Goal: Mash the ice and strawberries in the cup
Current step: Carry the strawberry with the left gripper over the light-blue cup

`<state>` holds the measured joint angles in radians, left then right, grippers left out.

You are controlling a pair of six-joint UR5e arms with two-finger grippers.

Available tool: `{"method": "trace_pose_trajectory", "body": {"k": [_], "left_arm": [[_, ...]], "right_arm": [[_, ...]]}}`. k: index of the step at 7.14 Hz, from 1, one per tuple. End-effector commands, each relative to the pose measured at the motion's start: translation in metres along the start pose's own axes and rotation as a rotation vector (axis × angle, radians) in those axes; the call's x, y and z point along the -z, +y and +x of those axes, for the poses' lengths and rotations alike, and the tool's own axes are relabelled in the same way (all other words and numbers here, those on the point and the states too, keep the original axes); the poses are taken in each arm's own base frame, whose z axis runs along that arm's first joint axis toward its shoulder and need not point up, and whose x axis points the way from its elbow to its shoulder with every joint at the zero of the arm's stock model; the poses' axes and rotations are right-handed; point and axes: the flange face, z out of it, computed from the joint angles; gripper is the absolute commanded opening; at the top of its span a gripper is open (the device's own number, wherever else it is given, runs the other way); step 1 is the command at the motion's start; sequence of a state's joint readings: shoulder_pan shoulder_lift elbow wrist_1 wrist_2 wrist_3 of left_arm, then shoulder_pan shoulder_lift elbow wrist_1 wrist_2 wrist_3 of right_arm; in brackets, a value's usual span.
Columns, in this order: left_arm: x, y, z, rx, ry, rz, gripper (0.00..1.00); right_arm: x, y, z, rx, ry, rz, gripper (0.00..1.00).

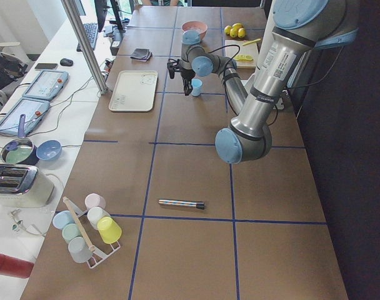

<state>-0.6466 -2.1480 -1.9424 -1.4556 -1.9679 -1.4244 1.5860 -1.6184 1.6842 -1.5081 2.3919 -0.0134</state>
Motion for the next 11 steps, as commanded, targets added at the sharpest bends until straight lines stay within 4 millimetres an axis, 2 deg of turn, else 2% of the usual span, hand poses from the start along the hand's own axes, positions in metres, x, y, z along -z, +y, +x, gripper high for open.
{"method": "trace_pose_trajectory", "body": {"k": [1,2,3,4,6,9,10,11], "left_arm": [[-0.019,0.026,0.086,0.009,0.017,-0.042,0.0],[-0.032,0.04,0.11,-0.011,0.015,-0.027,0.0],[-0.052,0.052,0.119,-0.036,0.03,-0.031,0.0],[-0.065,0.052,0.12,-0.042,0.035,-0.035,0.0],[-0.07,0.056,0.12,-0.017,0.033,-0.042,0.0],[-0.081,0.081,0.124,-0.011,0.033,-0.069,0.0],[-0.08,0.084,0.125,-0.006,0.035,-0.071,0.0],[-0.08,0.084,0.125,-0.006,0.035,-0.071,0.04]], "right_arm": [[-0.004,0.007,0.03,0.043,-0.001,-0.008,0.99],[0.0,0.011,0.037,0.028,-0.004,-0.001,0.99],[0.001,0.012,0.038,0.026,-0.003,0.002,0.99],[0.001,0.012,0.038,0.024,-0.002,0.001,0.99],[0.002,0.012,0.038,0.02,-0.001,0.005,0.99],[0.004,0.012,0.039,0.018,0.0,0.008,0.99],[0.005,0.012,0.038,0.017,0.001,0.01,0.99],[0.005,0.012,0.038,0.012,0.001,0.01,0.99]]}}
